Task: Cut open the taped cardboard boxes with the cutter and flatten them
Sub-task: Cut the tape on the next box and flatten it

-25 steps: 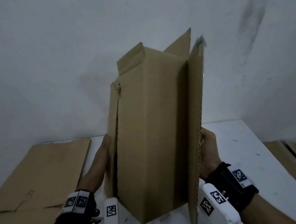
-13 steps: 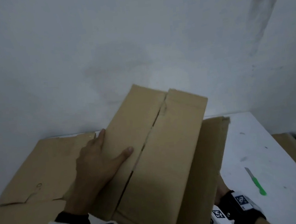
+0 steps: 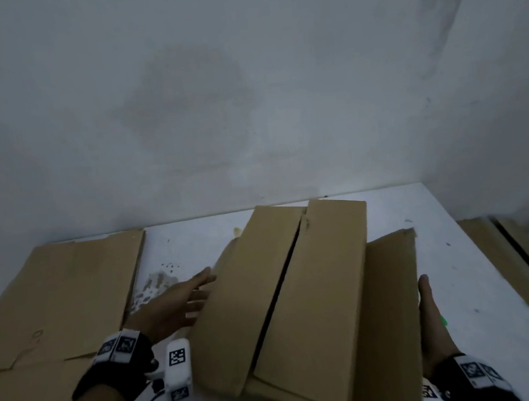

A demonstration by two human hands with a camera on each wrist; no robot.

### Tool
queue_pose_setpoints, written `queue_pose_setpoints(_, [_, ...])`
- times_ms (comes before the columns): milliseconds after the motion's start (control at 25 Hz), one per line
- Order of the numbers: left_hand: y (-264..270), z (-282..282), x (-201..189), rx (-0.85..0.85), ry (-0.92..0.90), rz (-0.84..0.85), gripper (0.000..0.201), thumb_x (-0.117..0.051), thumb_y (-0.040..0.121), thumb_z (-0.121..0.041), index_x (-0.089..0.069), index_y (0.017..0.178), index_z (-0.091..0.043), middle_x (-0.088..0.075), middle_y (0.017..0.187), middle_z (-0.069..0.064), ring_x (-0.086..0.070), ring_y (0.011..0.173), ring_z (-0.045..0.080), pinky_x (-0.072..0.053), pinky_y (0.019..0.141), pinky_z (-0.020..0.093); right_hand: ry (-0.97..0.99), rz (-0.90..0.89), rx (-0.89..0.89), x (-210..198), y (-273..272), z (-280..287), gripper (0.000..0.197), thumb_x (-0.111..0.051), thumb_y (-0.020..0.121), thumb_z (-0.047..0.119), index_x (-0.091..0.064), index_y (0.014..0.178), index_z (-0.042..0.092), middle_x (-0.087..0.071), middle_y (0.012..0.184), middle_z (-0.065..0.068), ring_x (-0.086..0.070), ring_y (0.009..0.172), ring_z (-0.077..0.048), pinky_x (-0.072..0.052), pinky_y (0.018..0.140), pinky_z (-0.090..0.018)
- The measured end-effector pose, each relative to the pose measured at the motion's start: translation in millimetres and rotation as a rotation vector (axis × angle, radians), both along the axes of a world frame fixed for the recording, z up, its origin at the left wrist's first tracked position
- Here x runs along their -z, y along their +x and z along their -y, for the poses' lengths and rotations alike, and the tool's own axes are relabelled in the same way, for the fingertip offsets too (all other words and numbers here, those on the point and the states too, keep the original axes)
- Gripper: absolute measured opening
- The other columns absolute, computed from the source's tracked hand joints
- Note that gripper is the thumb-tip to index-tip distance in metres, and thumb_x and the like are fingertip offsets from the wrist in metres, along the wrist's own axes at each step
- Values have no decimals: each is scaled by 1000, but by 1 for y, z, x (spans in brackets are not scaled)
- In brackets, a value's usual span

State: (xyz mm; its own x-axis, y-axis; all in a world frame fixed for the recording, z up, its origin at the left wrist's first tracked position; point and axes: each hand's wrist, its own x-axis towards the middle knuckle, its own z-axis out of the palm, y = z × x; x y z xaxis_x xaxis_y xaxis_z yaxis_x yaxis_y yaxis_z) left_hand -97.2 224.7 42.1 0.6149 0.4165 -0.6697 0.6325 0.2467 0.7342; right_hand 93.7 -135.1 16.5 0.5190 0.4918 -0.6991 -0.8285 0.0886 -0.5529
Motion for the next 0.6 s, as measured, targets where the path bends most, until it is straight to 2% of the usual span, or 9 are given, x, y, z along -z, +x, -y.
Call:
queue_pose_setpoints(40, [-3, 1, 14, -35, -49, -39, 61, -62, 80, -66, -66, 124, -23, -65, 123, 1, -60, 110, 24, -49, 88, 35, 84, -33, -21, -8, -2, 5, 83, -49, 75, 84, -82, 91, 10, -74, 89, -22, -73, 75, -38, -59, 62, -46])
queue_pose_setpoints(80, [-4, 3, 25, -19, -39, -97, 62, -62, 82, -64, -66, 123, -19, -64, 121, 2, -59, 107, 24, -48, 82, 33, 144, -61, -20, -10, -2, 5, 87, -52, 68, 87, -81, 91, 8, -74, 93, -23, -73, 75, -39, -60, 63, -48])
queue_pose_setpoints(120, [-5, 7, 35, 16, 6, -156, 62, -62, 83, -63, -65, 123, -16, -66, 119, 2, -61, 106, 23, -49, 78, 31, 179, -75, -10, -14, -5, 6, 89, -69, 55, 84, -80, 97, 6, -73, 99, -25, -72, 80, -42, -59, 66, -51])
queue_pose_setpoints(200, [-8, 13, 50, 55, 78, -207, 58, -65, 86, -59, -66, 122, -14, -72, 112, 4, -66, 104, 25, -51, 79, 33, 150, -102, -34, 4, -7, 12, 106, -98, 26, 60, -75, 112, 3, -68, 114, -30, -71, 89, -47, -58, 71, -55])
queue_pose_setpoints(280, [-9, 15, 56, 65, 26, -165, 61, -73, 80, -60, -69, 117, -12, -71, 113, 8, -64, 103, 33, -48, 84, 36, 79, -126, -75, 17, -5, 16, 115, -103, 17, 41, -71, 120, 2, -64, 123, -31, -69, 96, -49, -56, 79, -58])
queue_pose_setpoints(360, [-7, 16, 53, 97, -69, -108, 73, -75, 73, -66, -69, 119, -10, -68, 119, 7, -61, 105, 30, -46, 88, 38, 37, -95, -68, 16, -5, 11, 101, -101, 32, 44, -71, 121, 7, -63, 125, -29, -66, 105, -48, -50, 93, -60])
queue_pose_setpoints(440, [-5, 17, 46, 98, -90, -66, 64, -65, 81, -67, -68, 120, -17, -71, 120, 8, -67, 111, 27, -51, 93, 39, 75, -62, 3, 7, -5, 0, 64, -81, 65, 56, -77, 110, 11, -66, 124, -25, -69, 101, -44, -47, 96, -58])
queue_pose_setpoints(520, [-8, 15, 44, -6, -118, -55, 43, -53, 93, -54, -68, 114, -19, -74, 112, 9, -71, 104, 24, -56, 85, 36, 85, -8, 46, 2, -2, -9, 58, -58, 81, 61, -78, 108, 14, -68, 121, -22, -72, 95, -40, -51, 91, -55])
queue_pose_setpoints(600, [-18, 8, 45, -44, -69, -67, 23, -47, 102, -39, -66, 105, -26, -75, 109, 2, -72, 90, 11, -55, 74, 23, 83, 45, 74, -7, 0, -18, 60, -51, 84, 63, -76, 113, 16, -72, 113, -19, -74, 87, -35, -56, 80, -50])
